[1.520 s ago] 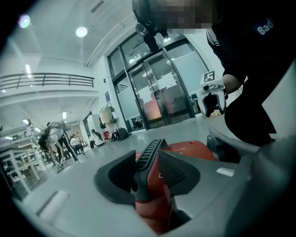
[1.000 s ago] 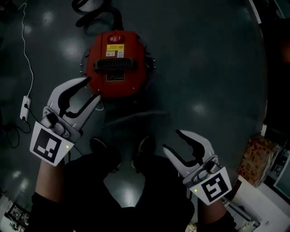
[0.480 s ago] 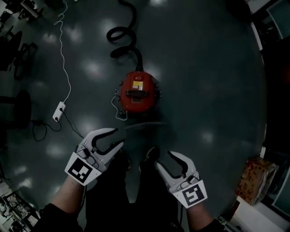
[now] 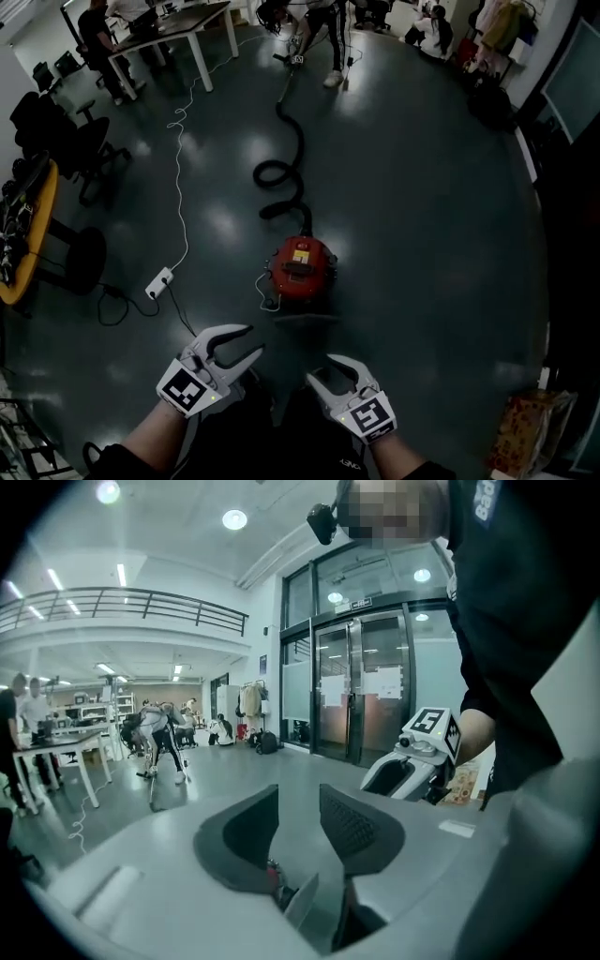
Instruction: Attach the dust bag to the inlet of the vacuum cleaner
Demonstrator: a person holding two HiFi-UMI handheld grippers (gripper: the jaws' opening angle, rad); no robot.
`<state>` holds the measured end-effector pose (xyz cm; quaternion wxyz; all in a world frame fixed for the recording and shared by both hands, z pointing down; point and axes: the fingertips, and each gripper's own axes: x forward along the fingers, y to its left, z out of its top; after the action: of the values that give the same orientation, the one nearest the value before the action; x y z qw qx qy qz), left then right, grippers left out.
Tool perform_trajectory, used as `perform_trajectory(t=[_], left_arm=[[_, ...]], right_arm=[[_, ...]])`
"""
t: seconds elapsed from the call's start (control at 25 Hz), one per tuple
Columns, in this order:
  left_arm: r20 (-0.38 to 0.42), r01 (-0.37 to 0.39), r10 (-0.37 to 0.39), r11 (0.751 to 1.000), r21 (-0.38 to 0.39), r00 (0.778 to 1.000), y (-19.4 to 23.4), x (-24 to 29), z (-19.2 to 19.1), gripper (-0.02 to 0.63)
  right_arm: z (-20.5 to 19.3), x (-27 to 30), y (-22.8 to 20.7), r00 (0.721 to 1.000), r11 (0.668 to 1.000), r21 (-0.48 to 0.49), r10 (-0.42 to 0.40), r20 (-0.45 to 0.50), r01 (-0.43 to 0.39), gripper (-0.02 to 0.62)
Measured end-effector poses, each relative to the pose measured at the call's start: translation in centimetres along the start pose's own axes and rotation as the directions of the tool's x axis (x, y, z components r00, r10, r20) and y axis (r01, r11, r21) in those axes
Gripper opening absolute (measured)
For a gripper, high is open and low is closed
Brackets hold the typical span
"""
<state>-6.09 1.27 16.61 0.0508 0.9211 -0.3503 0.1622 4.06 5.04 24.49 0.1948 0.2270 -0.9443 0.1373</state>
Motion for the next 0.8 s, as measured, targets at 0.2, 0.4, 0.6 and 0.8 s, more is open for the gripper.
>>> perform_trajectory(t=[0.2,0.4,0.6,0.8], left_arm=[[0.028,0.004,-0.004,1.0,0.007,1.0,-1.5,-3.8,1.3,0.135],[0.123,0.075,-0.073,0.997,-0.007,0.99,-4.2,-8.2,1.1,0.13],[0.217,0.126,-0.124,0.992,0.008,0.968,-6.0,-14.5,0.4,0.127],[0.266,0.127,-0.128,0.992,0.022,0.955,-7.5,-20.3,0.2,0.124]], right_arm=[[2.4,-1.6,1.6,0.997,0.995,0.094,-0.037,0.075,0.029,0.178],[4.7,-1.8,5.5,0.984,0.988,0.109,-0.123,0.126,0.109,0.176],[7.1,-0.7,12.4,0.962,0.972,0.134,-0.214,0.17,0.193,0.176],[9.1,0.3,19.4,0.968,0.977,0.122,-0.191,0.163,0.172,0.176]])
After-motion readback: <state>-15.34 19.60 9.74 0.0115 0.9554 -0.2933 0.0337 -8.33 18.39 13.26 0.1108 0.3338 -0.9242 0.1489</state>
